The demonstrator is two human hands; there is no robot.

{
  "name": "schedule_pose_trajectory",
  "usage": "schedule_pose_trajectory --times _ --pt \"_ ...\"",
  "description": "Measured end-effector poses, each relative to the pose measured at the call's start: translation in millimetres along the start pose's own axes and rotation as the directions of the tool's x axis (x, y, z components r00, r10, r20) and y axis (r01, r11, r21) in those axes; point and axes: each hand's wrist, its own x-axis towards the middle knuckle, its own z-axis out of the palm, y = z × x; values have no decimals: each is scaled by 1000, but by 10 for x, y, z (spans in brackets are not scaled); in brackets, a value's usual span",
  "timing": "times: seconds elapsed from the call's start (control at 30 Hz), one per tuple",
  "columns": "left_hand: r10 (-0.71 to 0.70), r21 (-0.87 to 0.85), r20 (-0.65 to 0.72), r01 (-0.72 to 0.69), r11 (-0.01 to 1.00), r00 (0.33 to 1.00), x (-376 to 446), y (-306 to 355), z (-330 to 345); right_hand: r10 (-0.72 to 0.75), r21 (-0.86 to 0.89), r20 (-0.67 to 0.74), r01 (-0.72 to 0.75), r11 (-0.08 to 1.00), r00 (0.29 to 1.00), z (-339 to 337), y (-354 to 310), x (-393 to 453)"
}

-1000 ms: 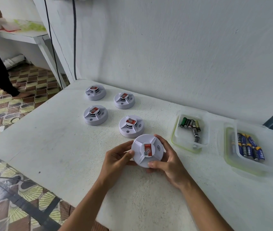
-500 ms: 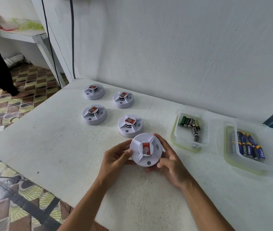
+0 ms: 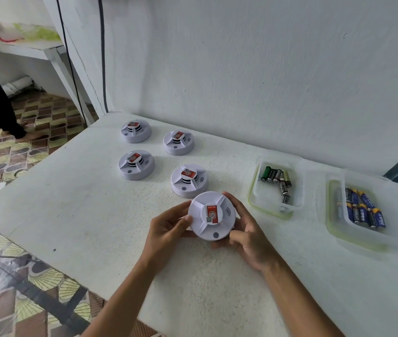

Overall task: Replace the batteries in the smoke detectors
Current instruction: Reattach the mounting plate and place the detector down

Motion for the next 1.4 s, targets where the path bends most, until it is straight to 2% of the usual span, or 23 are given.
schedule_pose_trajectory --times 0.4,1.4 --pt "-2 -12 -4 2 1000 1000 -6 2 -2 1 -35 7 -1 999 1000 -1 -3 -8" --pt "-3 5 -10 3 1000 1000 -19 18 7 16 17 -30 -15 1000 999 -16 62 39"
